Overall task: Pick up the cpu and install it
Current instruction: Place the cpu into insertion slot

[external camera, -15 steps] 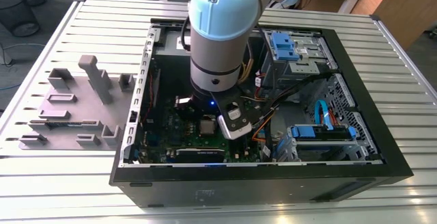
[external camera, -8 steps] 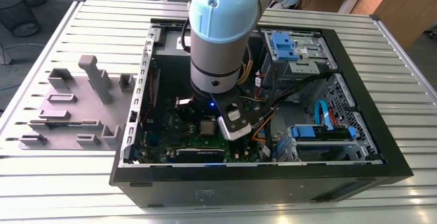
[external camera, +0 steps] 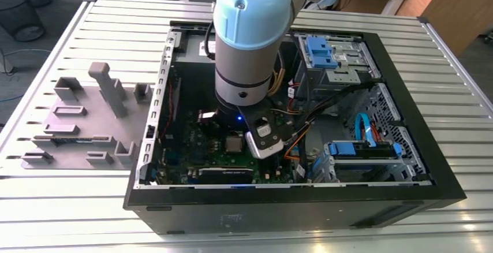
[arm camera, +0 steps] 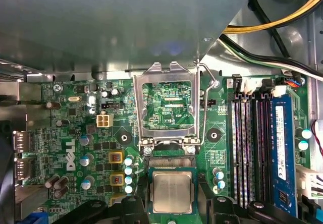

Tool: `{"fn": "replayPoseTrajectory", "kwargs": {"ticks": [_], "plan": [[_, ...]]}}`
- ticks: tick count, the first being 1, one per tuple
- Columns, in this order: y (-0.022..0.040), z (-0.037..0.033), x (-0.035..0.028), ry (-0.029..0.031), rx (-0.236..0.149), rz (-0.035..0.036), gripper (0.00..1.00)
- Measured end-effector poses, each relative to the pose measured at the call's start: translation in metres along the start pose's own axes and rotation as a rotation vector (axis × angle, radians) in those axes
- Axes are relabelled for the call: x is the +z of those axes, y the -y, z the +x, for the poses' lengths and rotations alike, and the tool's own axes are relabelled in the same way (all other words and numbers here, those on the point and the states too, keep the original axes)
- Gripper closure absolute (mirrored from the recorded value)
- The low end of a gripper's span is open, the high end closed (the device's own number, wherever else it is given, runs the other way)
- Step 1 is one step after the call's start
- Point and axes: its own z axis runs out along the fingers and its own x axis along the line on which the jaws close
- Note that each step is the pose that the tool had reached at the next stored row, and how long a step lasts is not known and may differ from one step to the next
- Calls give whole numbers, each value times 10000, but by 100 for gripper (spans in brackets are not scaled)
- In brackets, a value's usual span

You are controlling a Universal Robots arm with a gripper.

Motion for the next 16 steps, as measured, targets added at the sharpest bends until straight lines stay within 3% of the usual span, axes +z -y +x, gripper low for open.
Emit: {"fn": "replayPoseTrajectory", "kwargs": {"ticks": [16], "plan": [[-16,-3,41,-2,0,-6,53]]}}
